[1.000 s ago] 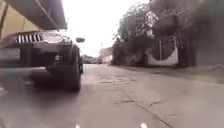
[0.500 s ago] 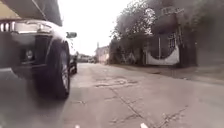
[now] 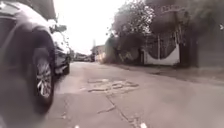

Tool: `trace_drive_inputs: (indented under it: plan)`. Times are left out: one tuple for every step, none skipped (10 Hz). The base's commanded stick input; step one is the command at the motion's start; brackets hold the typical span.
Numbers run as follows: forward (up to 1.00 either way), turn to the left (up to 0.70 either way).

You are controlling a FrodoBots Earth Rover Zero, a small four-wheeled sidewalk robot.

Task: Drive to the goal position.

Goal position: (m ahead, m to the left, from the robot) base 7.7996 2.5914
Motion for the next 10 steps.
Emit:
trace_drive_inputs:
  plan:
    - [1.0, 0.0]
    - [1.0, 0.0]
    - [1.0, 0.0]
    - [1.0, 0.0]
    - [1.0, 0.0]
    - [1.0, 0.0]
    - [1.0, 0.0]
    - [1.0, 0.0]
    - [1.0, 0.0]
    - [1.0, 0.01]
